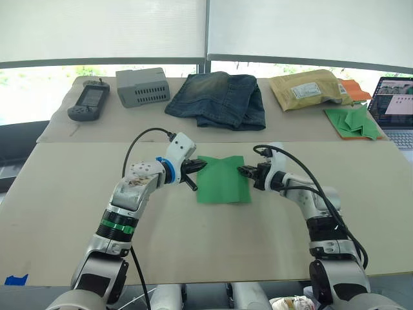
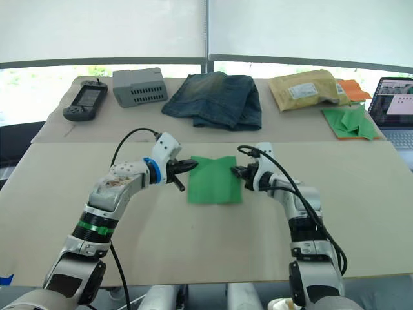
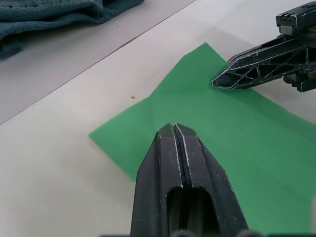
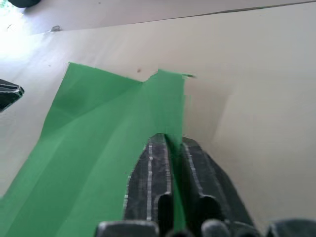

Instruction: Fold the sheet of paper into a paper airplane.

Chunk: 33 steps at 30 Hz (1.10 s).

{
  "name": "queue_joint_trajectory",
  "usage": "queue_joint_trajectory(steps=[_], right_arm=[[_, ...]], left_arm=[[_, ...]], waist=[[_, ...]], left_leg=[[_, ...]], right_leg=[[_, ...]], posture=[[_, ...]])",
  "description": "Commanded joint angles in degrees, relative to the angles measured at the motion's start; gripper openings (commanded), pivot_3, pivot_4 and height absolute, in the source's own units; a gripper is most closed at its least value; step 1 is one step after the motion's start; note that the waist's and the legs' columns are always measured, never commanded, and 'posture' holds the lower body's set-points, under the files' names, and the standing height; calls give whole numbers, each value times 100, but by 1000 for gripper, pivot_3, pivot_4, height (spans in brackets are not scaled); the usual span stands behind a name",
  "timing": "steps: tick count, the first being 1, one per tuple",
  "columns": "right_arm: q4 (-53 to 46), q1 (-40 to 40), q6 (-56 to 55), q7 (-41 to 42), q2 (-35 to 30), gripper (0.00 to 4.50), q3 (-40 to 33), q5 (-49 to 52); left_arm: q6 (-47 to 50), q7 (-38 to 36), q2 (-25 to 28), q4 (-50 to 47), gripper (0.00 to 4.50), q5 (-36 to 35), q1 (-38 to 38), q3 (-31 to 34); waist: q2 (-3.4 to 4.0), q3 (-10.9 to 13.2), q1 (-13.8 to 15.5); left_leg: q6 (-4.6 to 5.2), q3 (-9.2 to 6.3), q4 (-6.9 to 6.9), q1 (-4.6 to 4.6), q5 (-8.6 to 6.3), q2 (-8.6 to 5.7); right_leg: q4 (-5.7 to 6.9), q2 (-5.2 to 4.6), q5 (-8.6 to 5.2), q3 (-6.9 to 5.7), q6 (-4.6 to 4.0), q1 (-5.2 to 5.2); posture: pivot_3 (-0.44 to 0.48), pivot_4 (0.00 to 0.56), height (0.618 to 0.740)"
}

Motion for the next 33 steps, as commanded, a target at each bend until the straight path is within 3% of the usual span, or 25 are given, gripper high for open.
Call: queue_joint_trajectory(steps=[1,9,14,33], right_arm=[[-421,-41,232,273,-159,25,-32,286],[-1721,538,1281,1076,-848,25,274,910],[-2364,966,1688,1105,-1149,25,263,1205],[-2700,1563,1813,406,-1058,25,-90,1349]], left_arm=[[173,-313,168,-346,0,-230,-9,-5],[260,-938,404,-921,0,-627,94,-145],[39,-1314,558,-1156,0,-716,404,-332],[-767,-1272,370,-505,0,-66,772,-1118]], waist=[[1,0,-2],[6,5,15],[6,5,-7],[6,6,21]], left_leg=[[0,-1,0,0,0,0],[1,-1,0,-3,-1,0],[1,1,-1,1,-1,1],[2,6,3,1,-1,2]], right_leg=[[0,0,0,0,0,0],[-1,-2,-1,0,2,-1],[-1,1,-14,0,21,0],[-2,3,-26,3,41,1]], posture=[[0,150,728],[0,150,728],[0,150,728],[0,150,728]])
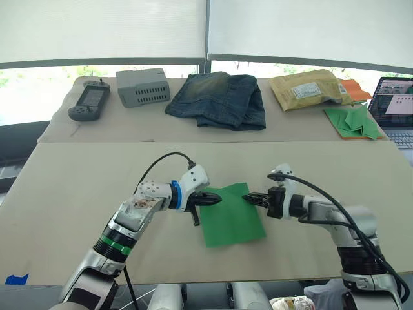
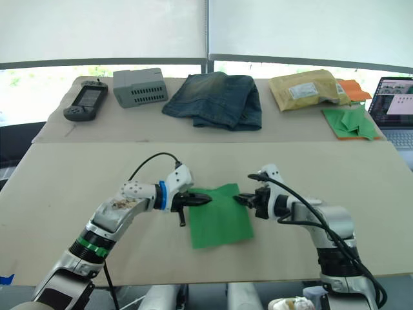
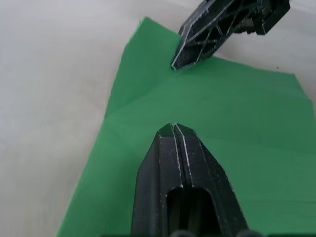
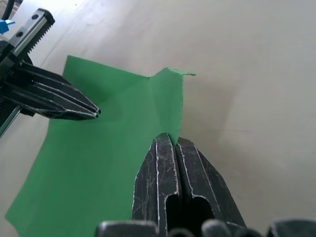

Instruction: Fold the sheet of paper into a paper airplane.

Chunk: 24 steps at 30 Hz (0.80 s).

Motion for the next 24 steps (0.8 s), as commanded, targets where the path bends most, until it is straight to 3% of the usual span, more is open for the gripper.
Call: queue_joint_trajectory(steps=[1,12,24], right_arm=[[-355,83,154,-155,50,25,-274,270],[-827,270,350,-998,592,25,-742,633],[-560,302,137,-751,332,25,-494,465]], left_arm=[[-171,70,-69,-48,0,81,17,-21],[18,220,-173,-74,0,-32,-399,402],[-277,119,-147,233,0,122,40,269]], waist=[[0,0,5],[0,0,5],[0,0,-5]], left_leg=[[0,0,0,-1,0,0],[0,-4,1,-2,0,0],[1,-2,0,-1,0,0]], right_leg=[[0,0,0,0,0,0],[1,-1,0,1,1,0],[0,-1,0,2,1,0]], posture=[[0,150,728],[0,150,728],[0,150,728]])
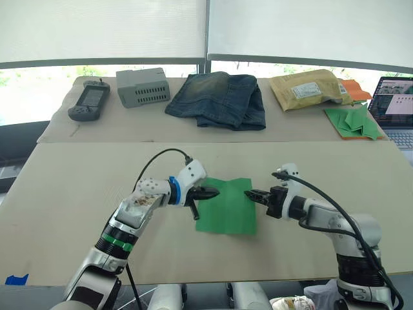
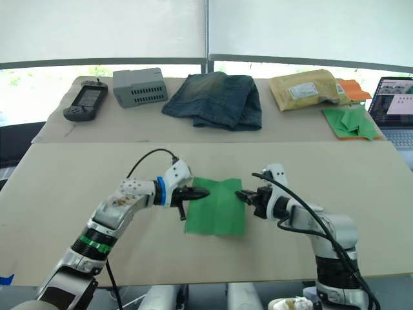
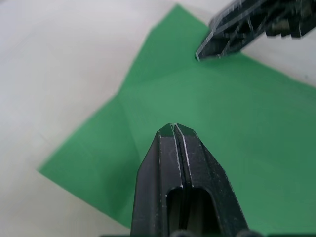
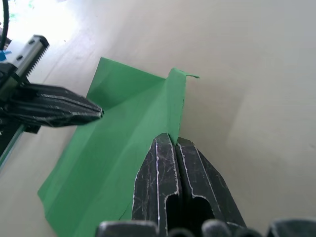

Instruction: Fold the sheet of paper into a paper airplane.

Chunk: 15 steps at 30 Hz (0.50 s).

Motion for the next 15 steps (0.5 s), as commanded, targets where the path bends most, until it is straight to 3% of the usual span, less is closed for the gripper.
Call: queue_joint_trajectory(steps=[1,13,14,15], right_arm=[[0,3,-177,161,-111,25,86,36],[249,-145,-629,542,-536,25,535,-248],[197,-152,-631,568,-573,624,505,-214],[112,-154,-663,568,-622,884,435,-196]], left_arm=[[-195,24,-24,51,0,-4,25,72],[-460,-74,-61,355,0,174,110,-166],[-467,-77,-60,362,0,181,119,-175],[-469,-80,-59,367,0,182,127,-181]], waist=[[0,0,3],[0,0,10],[0,0,14],[0,0,15]], left_leg=[[0,0,0,0,0,0],[0,6,1,7,0,-1],[0,6,0,7,0,-1],[0,6,1,7,0,-1]], right_leg=[[0,0,0,0,0,0],[-1,-1,-1,-1,1,10],[-1,-1,-1,0,1,10],[-2,-1,-1,0,1,10]], posture=[[0,150,728],[0,150,728],[0,150,728],[0,150,728]])
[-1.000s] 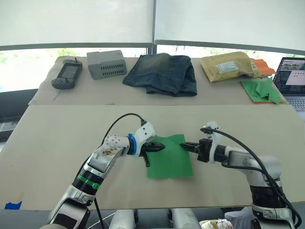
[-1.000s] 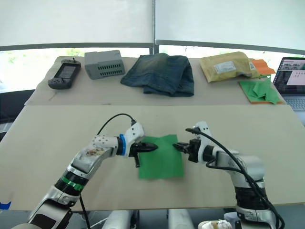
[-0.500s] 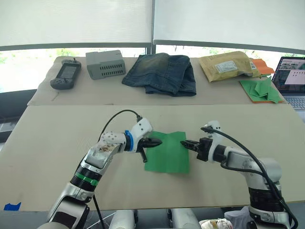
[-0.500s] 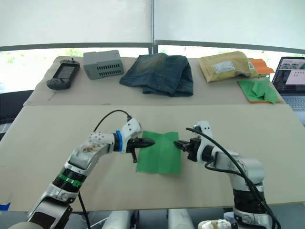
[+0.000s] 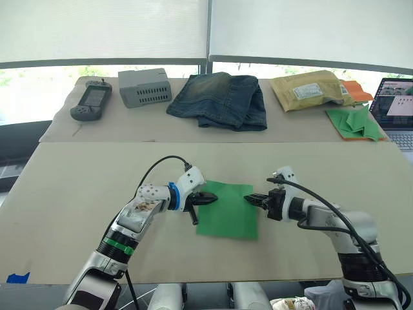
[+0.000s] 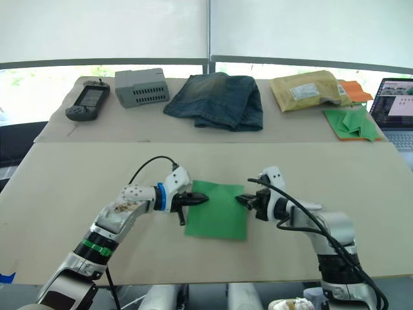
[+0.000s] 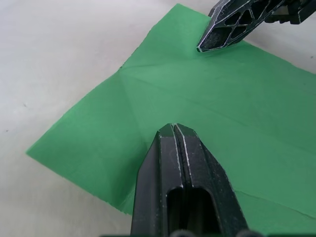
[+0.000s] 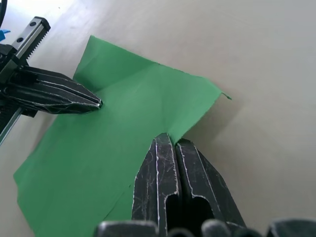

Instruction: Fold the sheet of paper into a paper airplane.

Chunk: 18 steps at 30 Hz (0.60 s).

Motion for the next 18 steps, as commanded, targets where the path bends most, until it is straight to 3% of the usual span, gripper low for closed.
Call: queue_joint_trajectory(steps=[1,4,16,18], right_arm=[[-387,-50,-209,105,-233,1199,-226,48],[-621,65,-360,101,-375,2268,-398,62],[-570,58,-767,-204,34,2268,-267,-63],[-597,41,-786,-187,41,1764,-244,-59]], left_arm=[[-15,-50,-5,46,0,83,77,-122],[-26,-53,-2,50,0,87,92,-133],[-101,-115,-47,155,0,104,-5,-195],[-110,-124,-39,162,0,105,-10,-195]], waist=[[0,0,2],[0,0,10],[0,0,15],[0,0,18]], left_leg=[[0,0,0,0,0,0],[0,-2,0,-1,0,0],[0,0,0,2,0,1],[0,-1,0,2,0,0]], right_leg=[[0,0,0,0,0,0],[0,-1,0,0,0,0],[-1,0,-1,0,2,3],[-1,0,-1,0,1,3]], posture=[[0,150,728],[0,150,728],[0,150,728],[0,150,728]])
